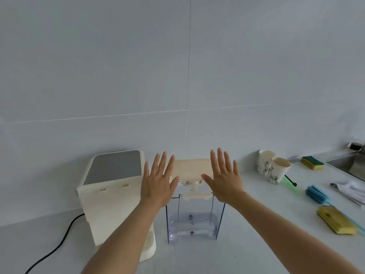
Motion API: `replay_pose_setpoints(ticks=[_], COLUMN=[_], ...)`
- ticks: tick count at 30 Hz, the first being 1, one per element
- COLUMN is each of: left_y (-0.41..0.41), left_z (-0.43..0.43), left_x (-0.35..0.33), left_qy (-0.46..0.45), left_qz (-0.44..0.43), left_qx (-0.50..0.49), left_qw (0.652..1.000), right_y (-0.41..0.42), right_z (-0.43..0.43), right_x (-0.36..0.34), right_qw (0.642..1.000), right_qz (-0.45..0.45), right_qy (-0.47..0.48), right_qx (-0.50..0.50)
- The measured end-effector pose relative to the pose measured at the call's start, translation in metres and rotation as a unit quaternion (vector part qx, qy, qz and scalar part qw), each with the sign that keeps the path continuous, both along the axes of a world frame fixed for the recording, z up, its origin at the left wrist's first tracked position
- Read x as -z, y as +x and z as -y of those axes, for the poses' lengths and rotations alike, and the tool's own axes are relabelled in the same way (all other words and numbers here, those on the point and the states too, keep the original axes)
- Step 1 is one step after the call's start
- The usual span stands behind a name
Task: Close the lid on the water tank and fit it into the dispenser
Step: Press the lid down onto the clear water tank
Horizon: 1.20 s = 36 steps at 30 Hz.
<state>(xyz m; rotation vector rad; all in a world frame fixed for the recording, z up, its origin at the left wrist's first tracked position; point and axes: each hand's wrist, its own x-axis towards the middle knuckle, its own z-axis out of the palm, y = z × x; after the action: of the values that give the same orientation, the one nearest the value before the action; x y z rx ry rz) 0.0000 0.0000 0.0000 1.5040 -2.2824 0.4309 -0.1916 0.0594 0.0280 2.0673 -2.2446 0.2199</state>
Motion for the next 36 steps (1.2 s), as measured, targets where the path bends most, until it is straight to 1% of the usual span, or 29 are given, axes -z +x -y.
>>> replay_pose_setpoints(ticks=[1,2,3,4,10,11,13,15,16,18,19,21,23,24,25,27,28,30,32,34,36], left_y=[-0.001,-0.002,-0.003,-0.003,-0.006,-0.007,-0.009,-0.010,-0.011,-0.016,-0.019,-0.024,-0.027,-0.029,-0.030,-0.032,-0.032,-0.033,-0.034,-0.035,-0.037], left_z=[0.000,-0.003,-0.003,-0.005,0.000,0.001,0.002,0.005,0.006,0.008,0.009,0.013,0.020,0.023,0.025,0.030,0.034,0.042,0.050,0.054,0.056], left_x=[0.005,0.004,0.009,0.013,0.014,0.014,0.012,0.012,0.013,0.006,0.001,-0.005,-0.011,-0.015,-0.019,-0.023,-0.024,-0.023,-0.020,-0.018,-0.015], left_qy=[0.012,0.024,0.026,0.033,0.083,0.087,0.061,0.048,0.065,0.114,0.139,0.184,0.246,0.277,0.305,0.351,0.370,0.395,0.411,0.420,0.419], left_qz=[-0.015,-0.011,-0.012,-0.004,0.047,0.038,0.010,-0.008,-0.027,-0.074,-0.100,-0.182,-0.261,-0.283,-0.296,-0.323,-0.340,-0.370,-0.390,-0.397,-0.401], left_qx=[0.002,-0.004,0.000,-0.013,0.000,-0.002,-0.004,0.015,0.020,-0.001,-0.016,-0.036,-0.062,-0.078,-0.094,-0.119,-0.129,-0.140,-0.140,-0.138,-0.137], left_qw=[1.000,1.000,1.000,0.999,0.995,0.995,0.998,0.999,0.997,0.991,0.985,0.965,0.932,0.915,0.900,0.871,0.855,0.829,0.812,0.804,0.803], right_y=[0.000,-0.001,-0.001,-0.004,-0.009,-0.010,-0.011,-0.014,-0.015,-0.017,-0.018,-0.021,-0.022,-0.023,-0.025,-0.028,-0.030,-0.034,-0.039,-0.044,-0.046], right_z=[-0.002,-0.003,-0.005,-0.004,-0.002,-0.001,0.000,0.005,0.008,0.016,0.020,0.028,0.034,0.037,0.039,0.043,0.045,0.050,0.055,0.059,0.062], right_x=[0.003,0.006,0.008,0.013,0.017,0.016,0.015,0.011,0.008,0.002,-0.001,-0.006,-0.009,-0.011,-0.012,-0.014,-0.014,-0.012,-0.008,-0.004,0.000], right_qw=[1.000,1.000,1.000,1.000,1.000,1.000,0.999,0.995,0.992,0.982,0.976,0.961,0.943,0.932,0.916,0.870,0.853,0.840,0.834,0.826,0.816], right_qz=[0.005,0.008,0.005,0.013,0.013,0.018,0.039,0.085,0.113,0.174,0.204,0.260,0.316,0.344,0.384,0.472,0.498,0.513,0.519,0.531,0.545], right_qy=[0.002,-0.015,-0.004,-0.002,0.005,0.009,0.024,0.039,0.045,0.051,0.052,0.059,0.069,0.075,0.081,0.097,0.110,0.127,0.134,0.138,0.143], right_qx=[0.008,0.004,0.008,0.008,0.001,0.001,0.012,0.031,0.038,0.056,0.065,0.079,0.084,0.082,0.081,0.101,0.110,0.124,0.130,0.129,0.125])
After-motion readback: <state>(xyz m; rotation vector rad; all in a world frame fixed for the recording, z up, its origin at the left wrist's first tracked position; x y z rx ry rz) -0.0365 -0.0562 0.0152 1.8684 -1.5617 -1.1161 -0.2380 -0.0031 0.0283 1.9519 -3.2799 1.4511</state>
